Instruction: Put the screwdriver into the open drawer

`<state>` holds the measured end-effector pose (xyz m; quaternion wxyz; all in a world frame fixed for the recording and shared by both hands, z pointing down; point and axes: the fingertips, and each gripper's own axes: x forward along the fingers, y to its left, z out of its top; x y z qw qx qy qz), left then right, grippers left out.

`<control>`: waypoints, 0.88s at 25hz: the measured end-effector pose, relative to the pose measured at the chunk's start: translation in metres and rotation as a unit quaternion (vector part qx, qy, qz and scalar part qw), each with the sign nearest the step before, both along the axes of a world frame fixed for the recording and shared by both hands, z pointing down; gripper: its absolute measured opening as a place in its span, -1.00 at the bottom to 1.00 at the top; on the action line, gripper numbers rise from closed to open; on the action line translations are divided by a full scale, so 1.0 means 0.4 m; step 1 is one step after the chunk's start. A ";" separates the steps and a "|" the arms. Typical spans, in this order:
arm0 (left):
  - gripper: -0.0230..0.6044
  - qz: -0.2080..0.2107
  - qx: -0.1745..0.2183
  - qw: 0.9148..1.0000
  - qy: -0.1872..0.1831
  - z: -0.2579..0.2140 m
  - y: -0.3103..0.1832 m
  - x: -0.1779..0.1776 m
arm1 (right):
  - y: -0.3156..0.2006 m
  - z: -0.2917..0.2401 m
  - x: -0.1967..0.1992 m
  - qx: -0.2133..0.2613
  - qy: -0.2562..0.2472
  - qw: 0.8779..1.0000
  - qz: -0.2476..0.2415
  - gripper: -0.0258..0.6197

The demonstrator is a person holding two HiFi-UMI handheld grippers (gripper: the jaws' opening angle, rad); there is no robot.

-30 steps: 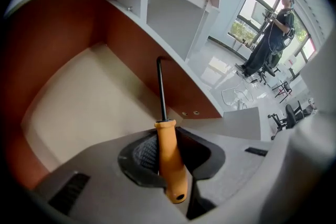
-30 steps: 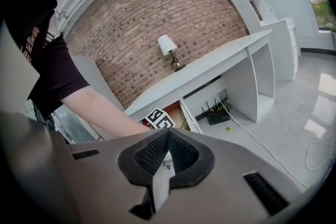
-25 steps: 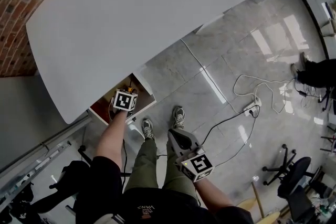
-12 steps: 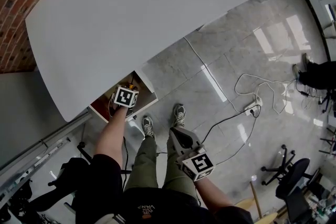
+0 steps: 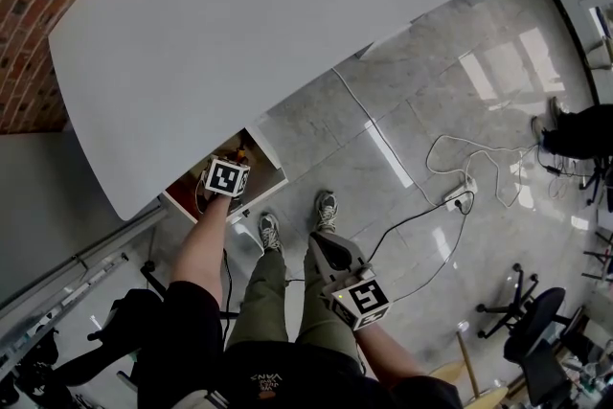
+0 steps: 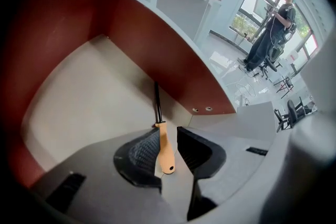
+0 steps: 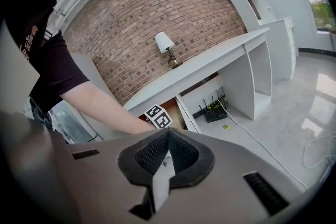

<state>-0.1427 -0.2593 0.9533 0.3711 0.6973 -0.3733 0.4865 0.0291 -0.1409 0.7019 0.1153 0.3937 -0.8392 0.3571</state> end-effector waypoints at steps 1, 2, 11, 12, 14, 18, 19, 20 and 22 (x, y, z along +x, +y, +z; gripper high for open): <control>-0.66 0.000 0.002 1.000 -0.001 -0.002 -0.002 -0.001 | 0.000 -0.001 -0.001 0.001 0.000 1.000 0.000 -0.93; -0.66 0.000 0.003 1.000 -0.001 -0.004 -0.003 -0.001 | 0.000 -0.001 -0.002 0.002 0.000 1.000 0.000 -0.93; -0.66 0.021 0.019 1.000 -0.005 -0.063 0.006 -0.002 | -0.006 -0.052 -0.012 0.017 0.006 1.000 -0.001 -0.93; -0.66 0.028 0.024 0.999 -0.009 -0.077 0.004 -0.002 | -0.007 -0.060 -0.013 0.020 0.006 1.000 -0.002 -0.93; -0.66 0.041 0.034 0.999 -0.010 -0.103 0.002 0.001 | -0.008 -0.074 -0.015 0.026 0.007 1.000 -0.003 -0.93; -0.87 0.048 0.055 0.997 -0.002 -0.142 0.009 0.011 | -0.004 -0.099 -0.020 0.034 0.012 0.999 -0.005 -0.93; -0.90 0.049 0.059 0.997 0.002 -0.156 0.010 0.014 | -0.004 -0.106 -0.022 0.036 0.013 0.999 -0.005 -0.93; -0.90 0.050 0.065 0.997 0.005 -0.172 0.012 0.018 | -0.004 -0.113 -0.025 0.038 0.013 0.999 -0.005 -0.93; -0.90 0.051 0.080 0.995 0.016 -0.203 0.014 0.026 | -0.003 -0.127 -0.031 0.042 0.012 0.999 -0.006 -0.93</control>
